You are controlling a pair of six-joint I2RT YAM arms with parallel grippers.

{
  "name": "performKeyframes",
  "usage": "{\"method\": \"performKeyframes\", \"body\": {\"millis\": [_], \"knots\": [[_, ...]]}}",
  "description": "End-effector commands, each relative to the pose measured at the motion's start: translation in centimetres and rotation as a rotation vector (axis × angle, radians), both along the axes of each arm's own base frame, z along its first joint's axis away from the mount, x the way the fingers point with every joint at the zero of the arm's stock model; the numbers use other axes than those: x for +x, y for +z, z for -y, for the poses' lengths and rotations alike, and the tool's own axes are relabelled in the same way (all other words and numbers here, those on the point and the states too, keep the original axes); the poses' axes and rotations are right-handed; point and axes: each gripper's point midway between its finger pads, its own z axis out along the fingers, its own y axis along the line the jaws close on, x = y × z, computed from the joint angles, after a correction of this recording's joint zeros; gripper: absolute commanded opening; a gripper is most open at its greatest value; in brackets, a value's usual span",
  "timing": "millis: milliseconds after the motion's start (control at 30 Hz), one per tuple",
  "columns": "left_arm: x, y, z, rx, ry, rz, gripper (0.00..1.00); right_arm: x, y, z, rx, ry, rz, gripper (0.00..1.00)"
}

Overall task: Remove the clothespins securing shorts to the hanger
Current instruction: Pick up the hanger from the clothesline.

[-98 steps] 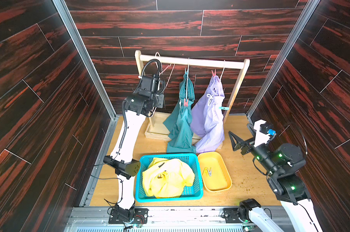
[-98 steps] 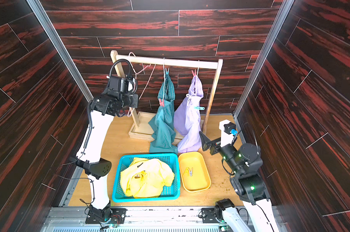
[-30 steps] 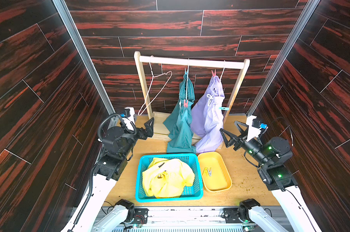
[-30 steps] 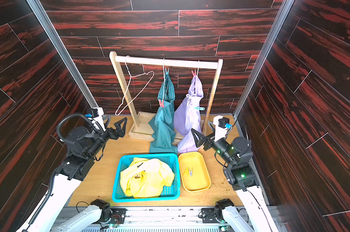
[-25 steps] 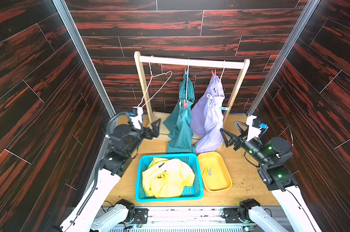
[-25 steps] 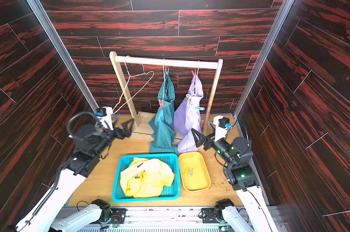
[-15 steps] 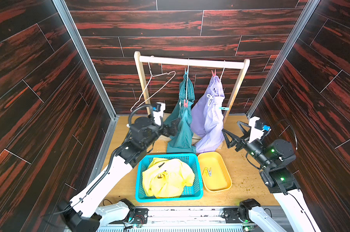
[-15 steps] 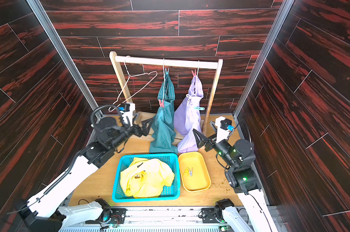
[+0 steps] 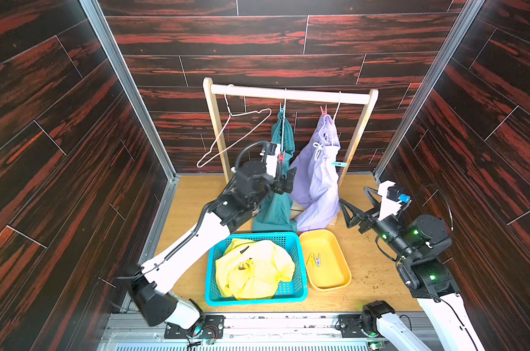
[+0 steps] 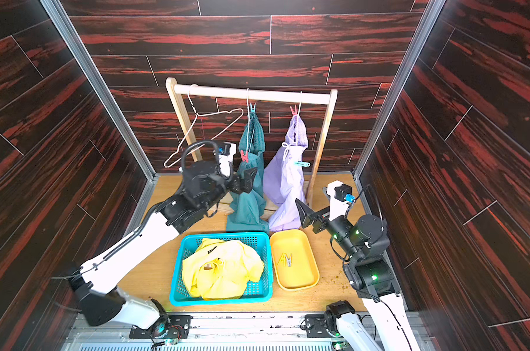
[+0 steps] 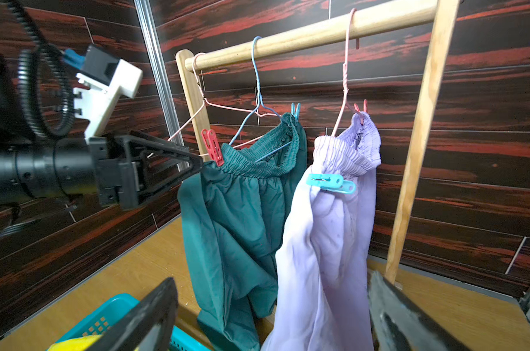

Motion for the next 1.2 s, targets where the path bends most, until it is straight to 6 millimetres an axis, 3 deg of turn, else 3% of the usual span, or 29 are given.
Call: {"method": "performKeyframes", "body": {"millis": [0, 100, 267, 467, 533, 633, 700, 1167], "knots": [[1.3, -0.4, -2.1, 0.072, 0.172, -0.021, 0.93, -0.3, -0.1, 0.5, -0.034, -0.028, 0.005, 0.98], [1.9, -1.6, -3.0, 0.146, 0.24, -0.063, 0.93, -0.4, -0.2, 0.8, -0.059, -0.042, 0.001, 0.98], [2.3, -3.3, -2.5, 0.178, 0.238, -0.121, 0.92, -0.6, -0.2, 1.0, -0.071, -0.05, 0.0, 0.98], [3.0, -4.5, -2.1, 0.184, 0.255, -0.153, 0.79, -0.2, -0.3, 0.7, -0.067, -0.035, -0.016, 0.98], [3.3, -4.6, -2.0, 0.175, 0.25, -0.159, 0.6, -0.1, -0.4, 0.6, -0.069, -0.031, -0.023, 0.98], [3.4, -4.5, -2.1, 0.14, 0.238, -0.177, 0.16, 0.0, -0.5, 0.6, -0.076, -0.036, -0.034, 0.98], [3.4, -4.0, -2.3, 0.103, 0.233, -0.168, 0.0, 0.1, -0.6, 0.6, -0.078, -0.039, -0.04, 0.99], [1.9, 2.6, -3.9, 0.026, 0.216, 0.038, 0.0, 0.2, -0.1, -0.1, -0.055, 0.001, -0.057, 0.98]]}}
